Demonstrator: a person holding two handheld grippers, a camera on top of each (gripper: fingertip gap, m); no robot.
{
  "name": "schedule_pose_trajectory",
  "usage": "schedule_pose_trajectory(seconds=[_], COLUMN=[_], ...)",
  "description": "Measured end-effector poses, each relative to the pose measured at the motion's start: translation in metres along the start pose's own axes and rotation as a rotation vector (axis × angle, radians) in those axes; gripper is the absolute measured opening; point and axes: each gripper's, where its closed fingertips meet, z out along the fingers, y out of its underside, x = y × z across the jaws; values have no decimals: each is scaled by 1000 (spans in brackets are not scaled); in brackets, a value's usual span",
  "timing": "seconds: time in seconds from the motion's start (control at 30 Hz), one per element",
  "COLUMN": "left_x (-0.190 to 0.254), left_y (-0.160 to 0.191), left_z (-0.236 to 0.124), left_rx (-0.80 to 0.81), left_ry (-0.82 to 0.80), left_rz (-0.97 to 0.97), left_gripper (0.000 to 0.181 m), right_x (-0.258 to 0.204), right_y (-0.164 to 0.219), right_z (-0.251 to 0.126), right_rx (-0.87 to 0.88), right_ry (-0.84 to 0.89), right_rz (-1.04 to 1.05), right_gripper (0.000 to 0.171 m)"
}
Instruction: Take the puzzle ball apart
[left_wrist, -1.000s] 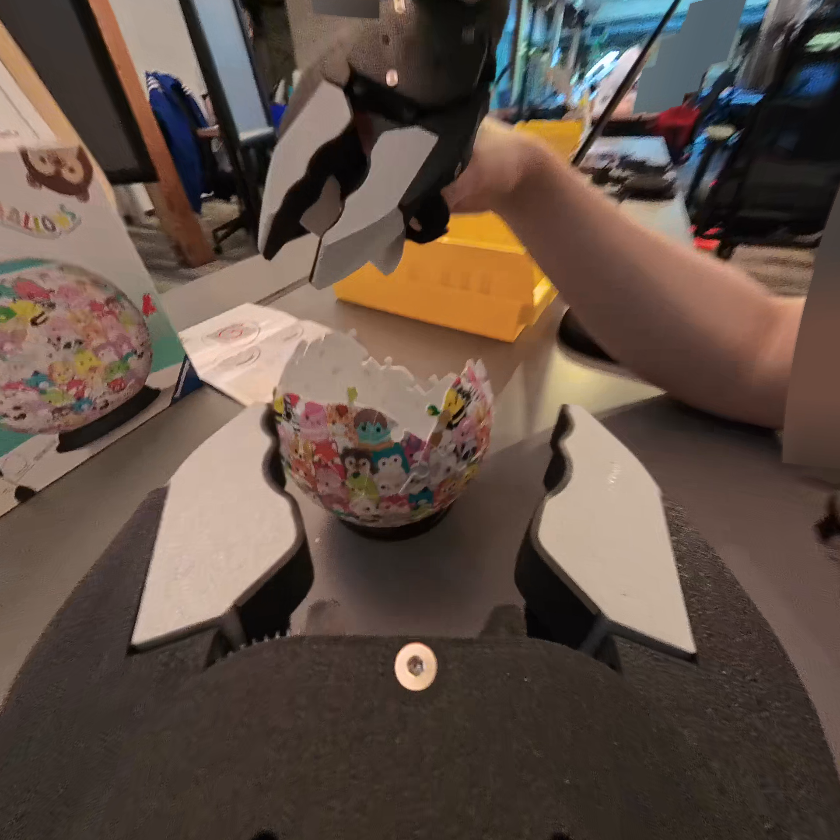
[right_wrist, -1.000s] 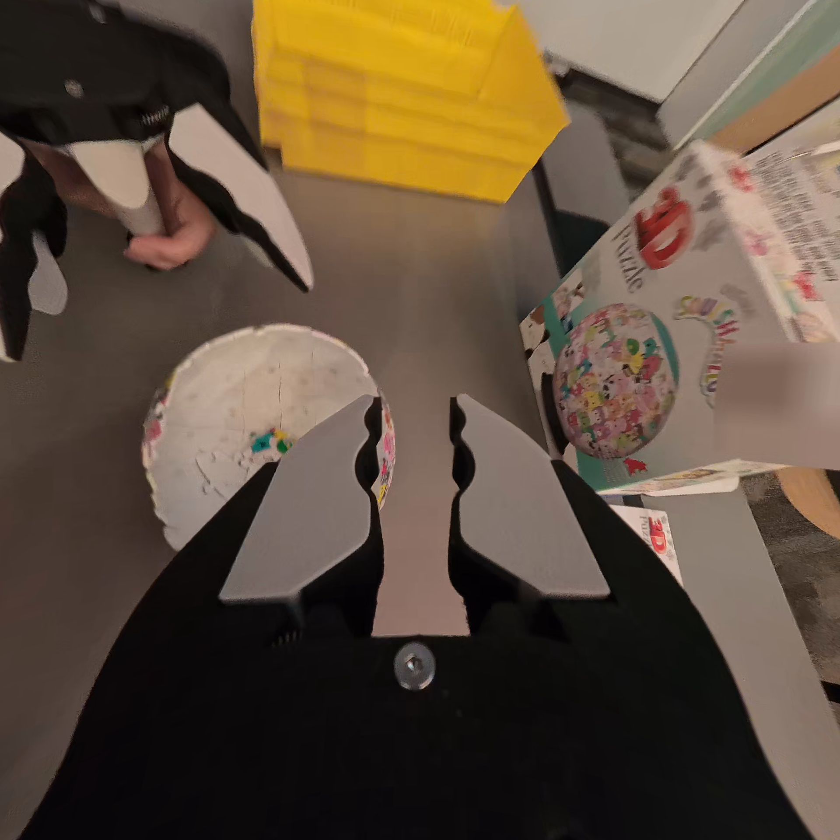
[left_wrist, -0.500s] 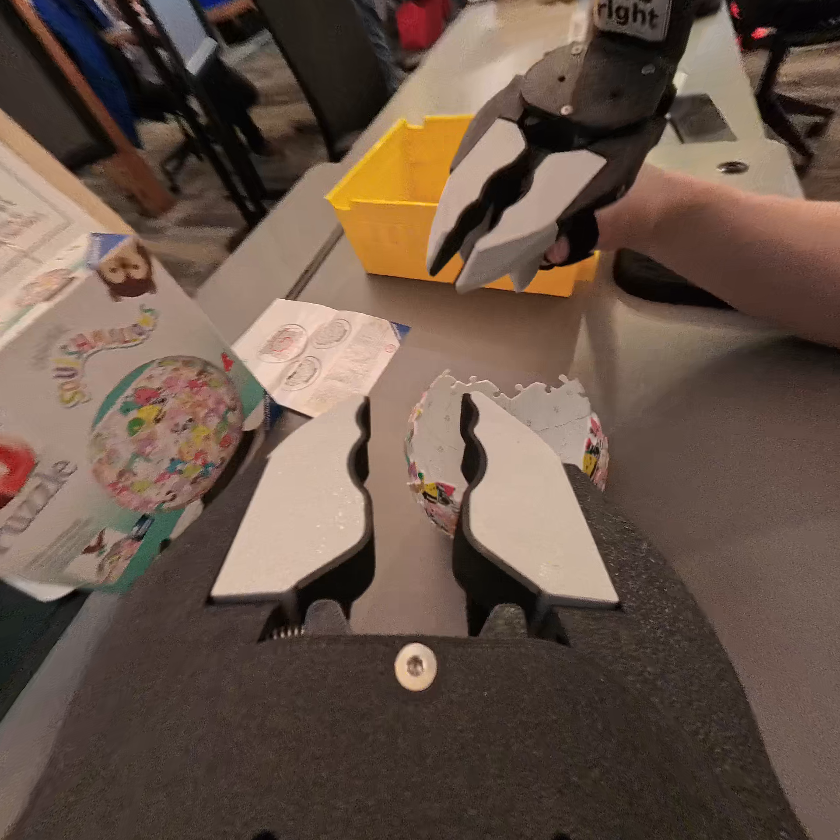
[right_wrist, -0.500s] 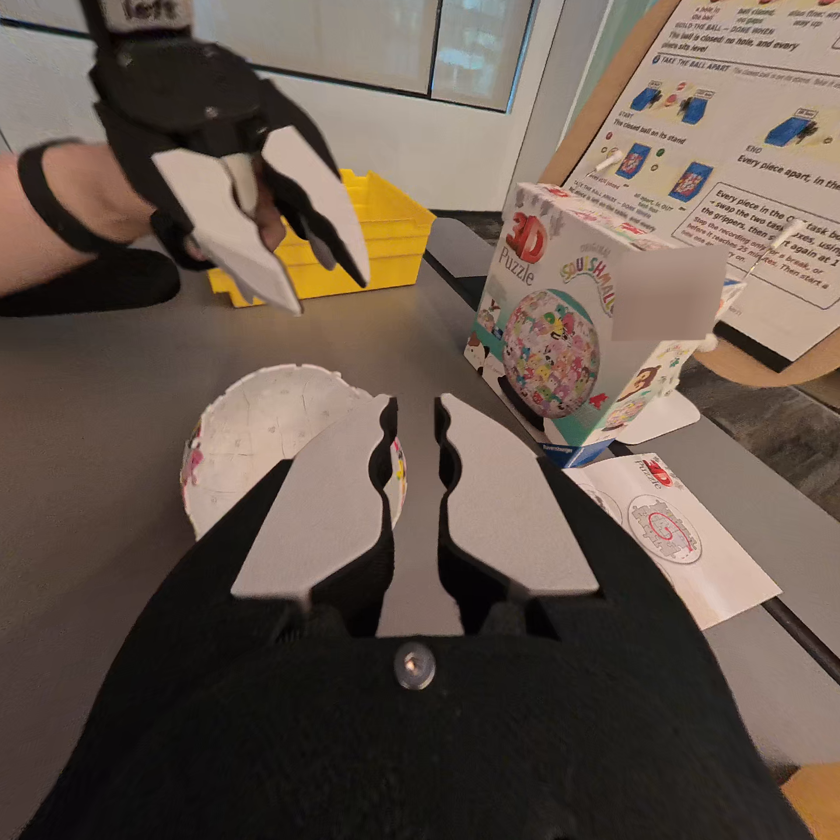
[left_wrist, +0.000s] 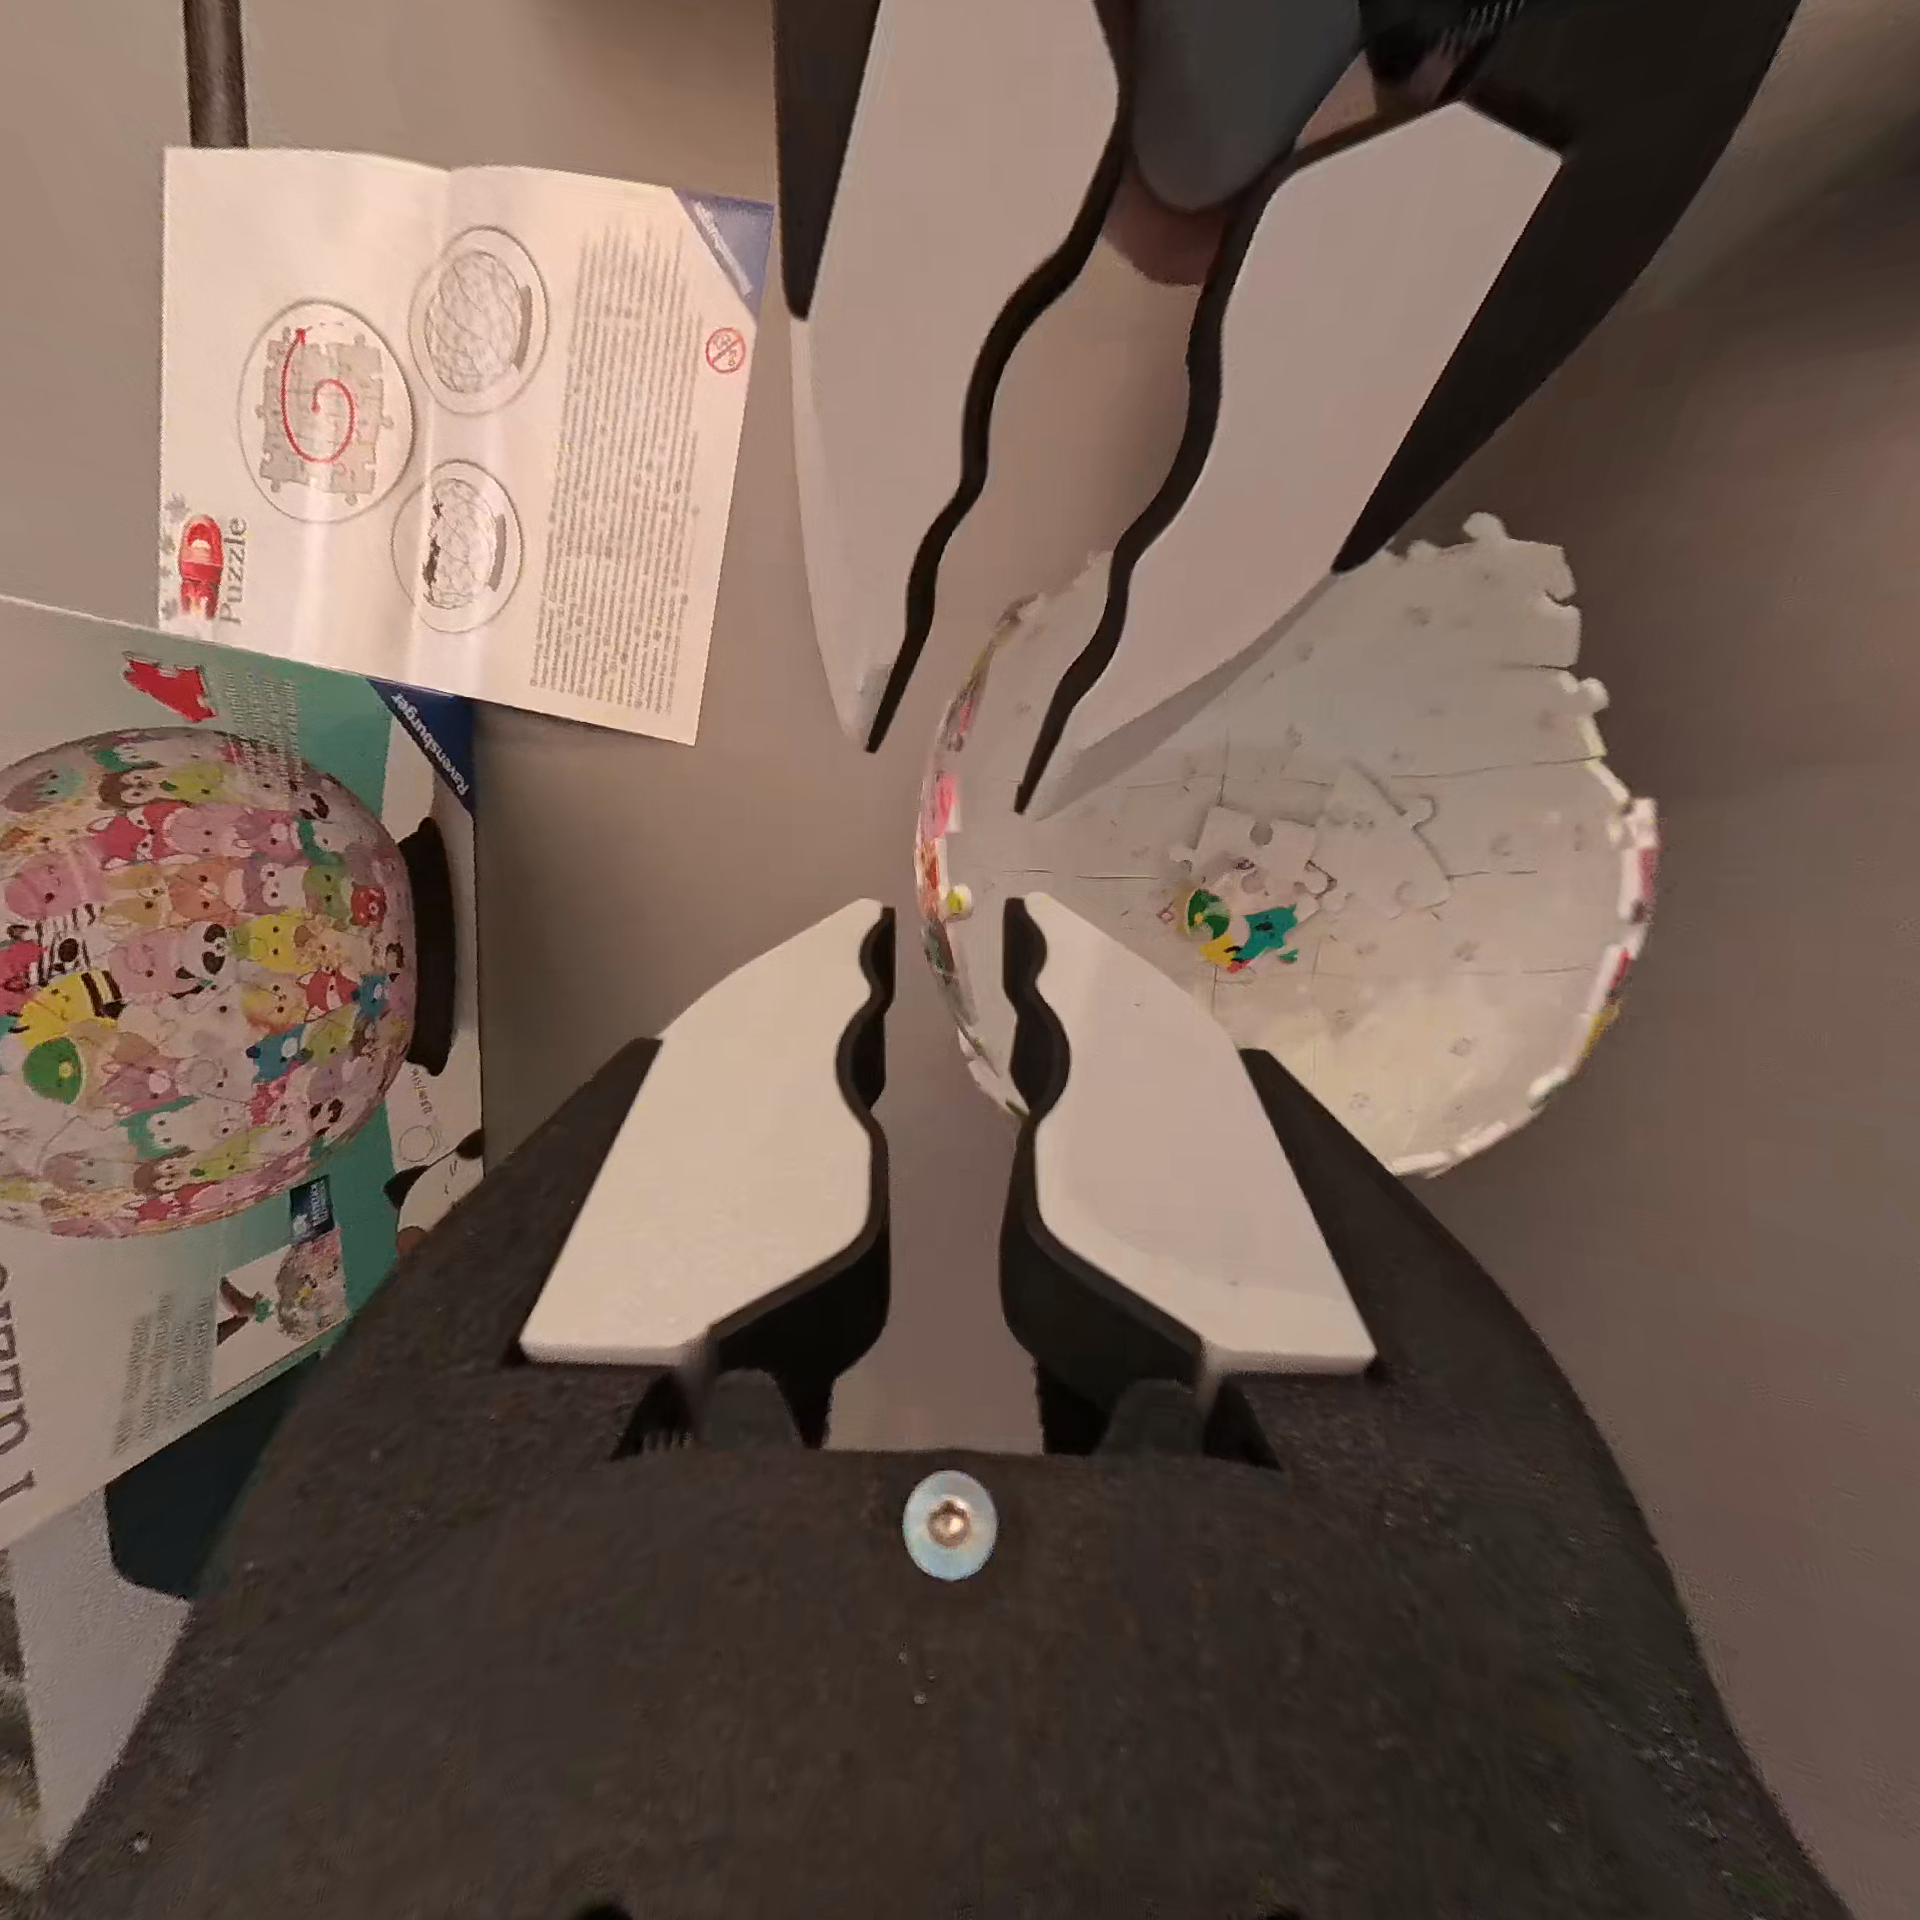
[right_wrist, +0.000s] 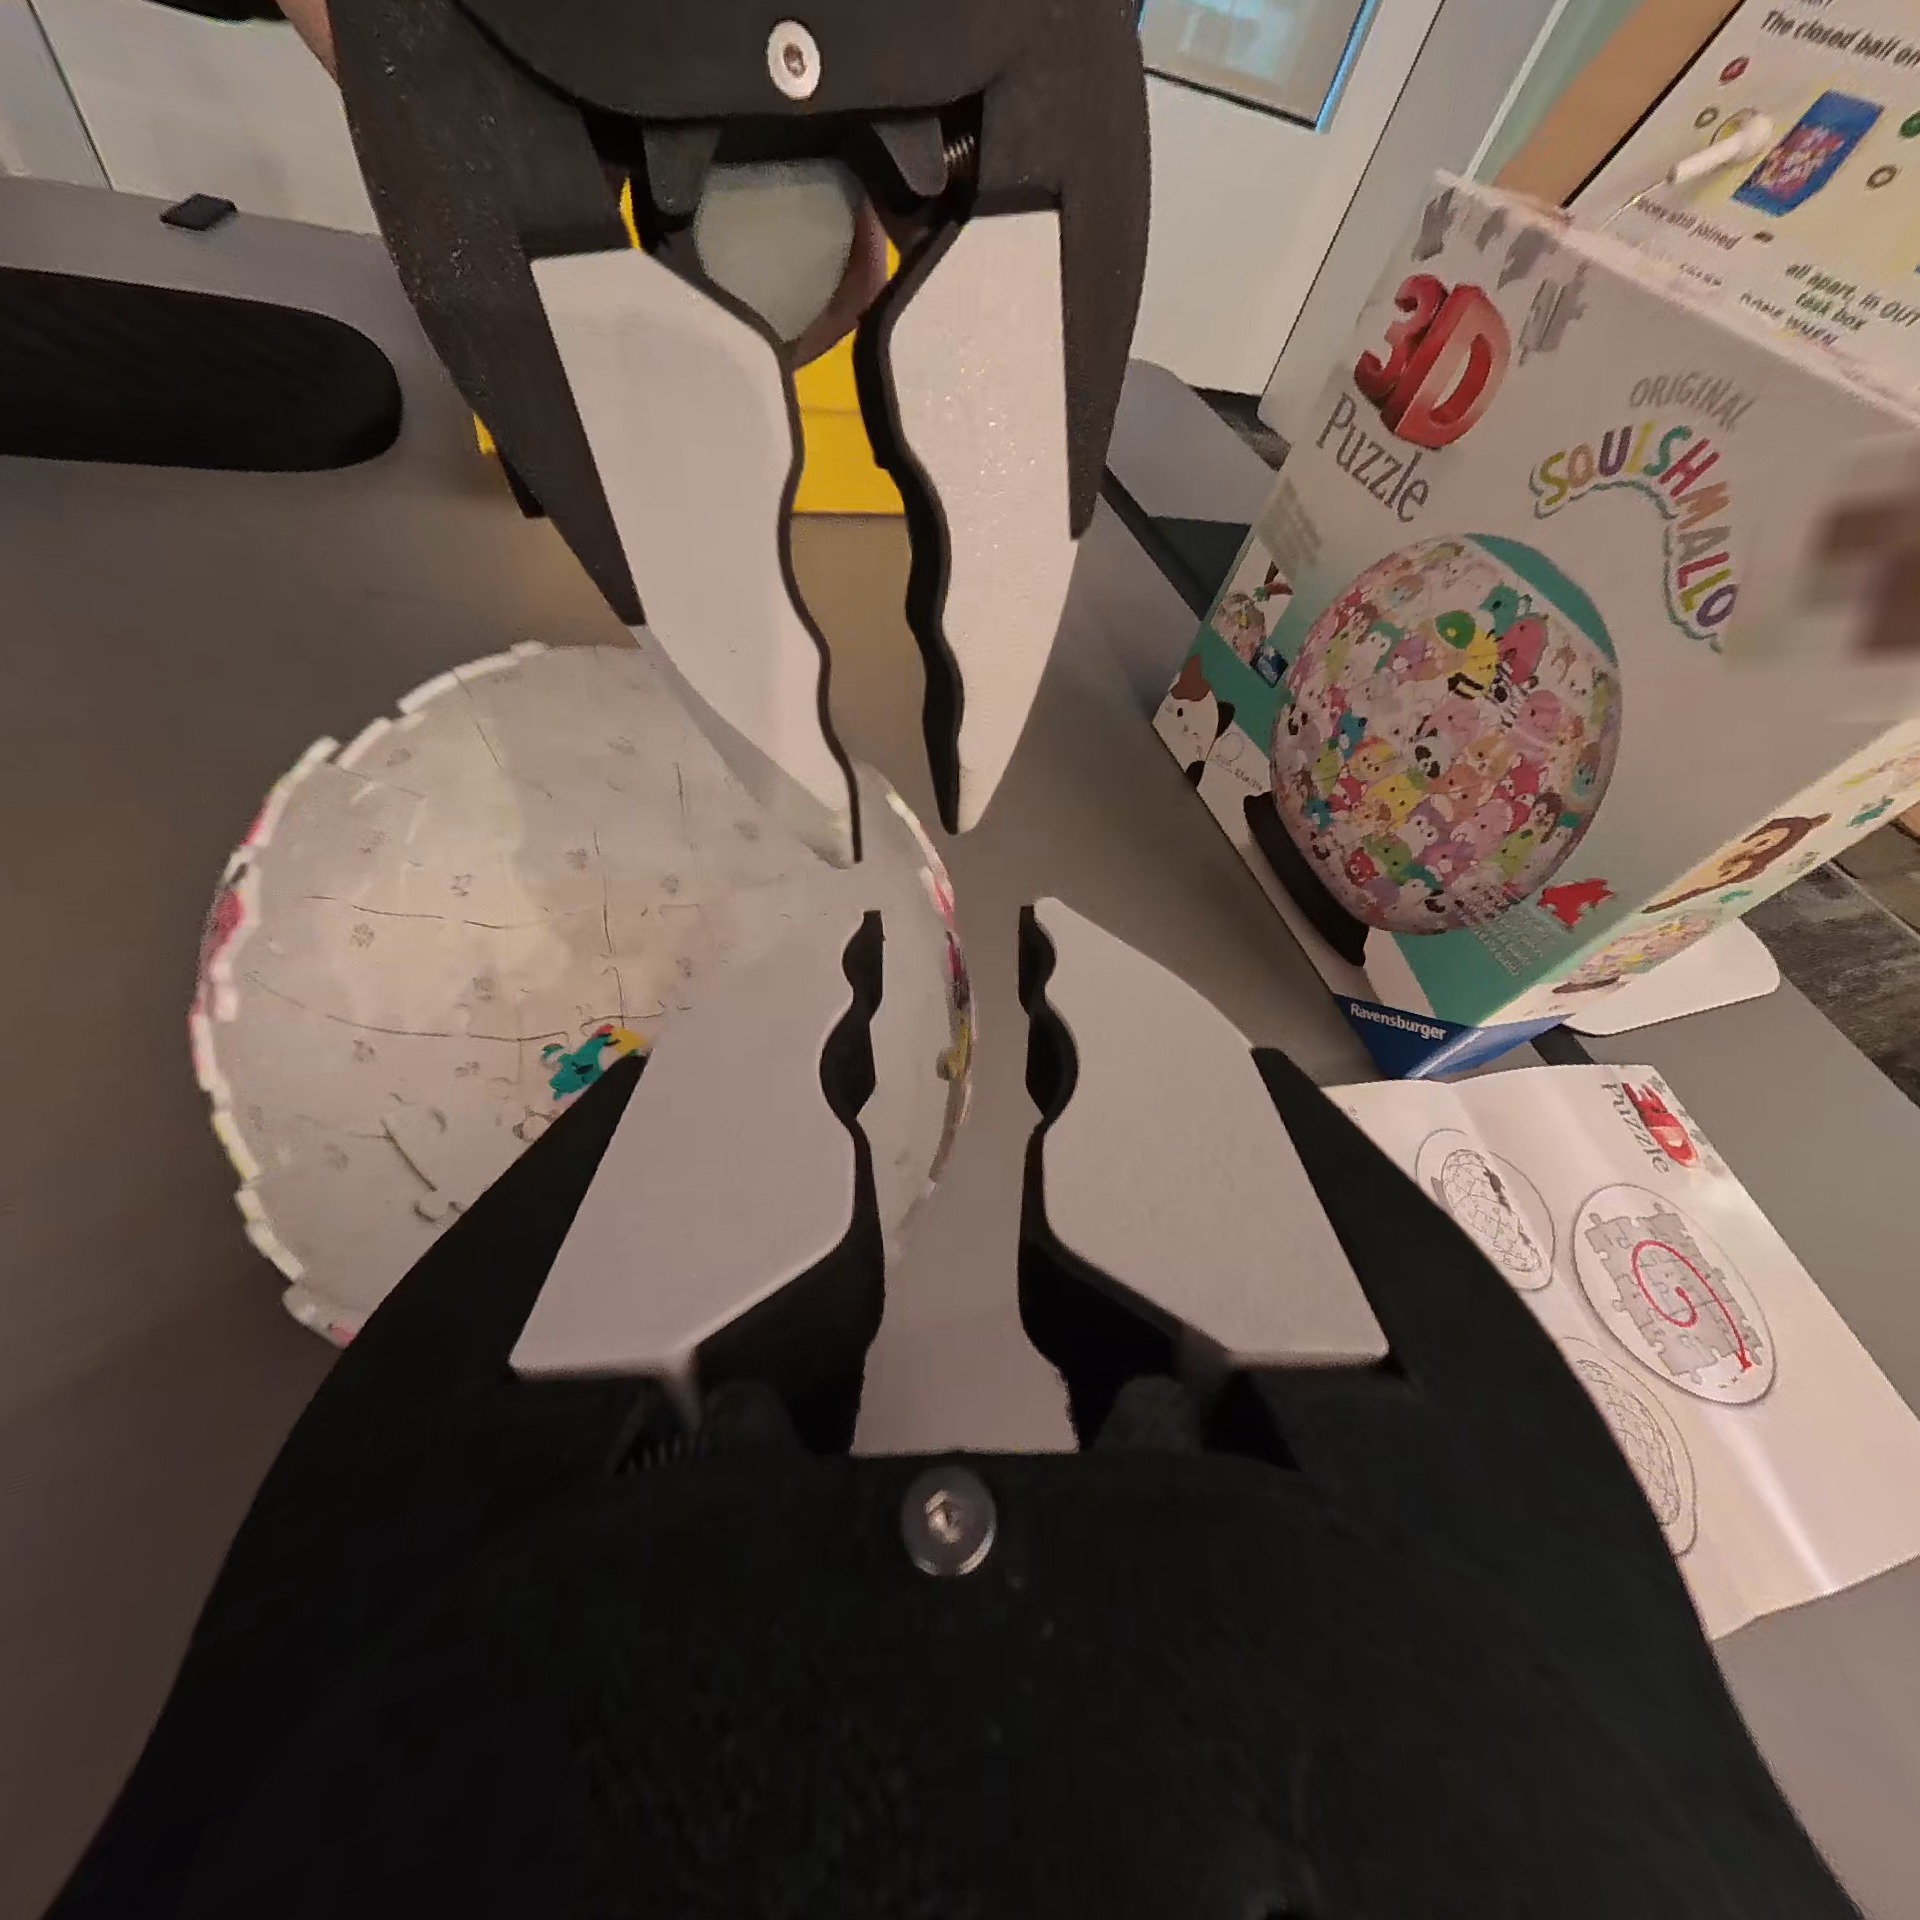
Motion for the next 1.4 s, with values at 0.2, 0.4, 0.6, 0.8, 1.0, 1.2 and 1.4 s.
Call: schedule_pose_trajectory(seconds=[0.2, 0.4, 0.6, 0.8, 1.0, 1.2, 1.4], left_x=[-3, -6, -5, -6, -2, 1, -3], left_y=[3, 5, 6, 7, 7, 5, 10], left_z=[5, 6, 6, 6, 5, 3, 1], left_rx=[-57, -87, -91, -93, -94, -65, -123], left_ry=[14, 19, 65, 88, 153, 115, 123], left_rz=[-21, -35, -56, -33, -44, -55, -85], left_gripper=[8, 5, 5, 4, 7, 7, 18], right_x=[1, -1, -2, -5, -2, -3, -6], right_y=[9, 10, 9, 9, 10, 8, 8], right_z=[4, 2, 3, 2, 3, 2, 5], right_rx=[-20, 12, 16, 36, 26, 42, 16], right_ry=[1, -14, -5, -23, -17, -42, -90], right_rz=[-12, -14, -46, -53, -30, -29, -50], right_gripper=[6, 5, 5, 6, 5, 5, 14])
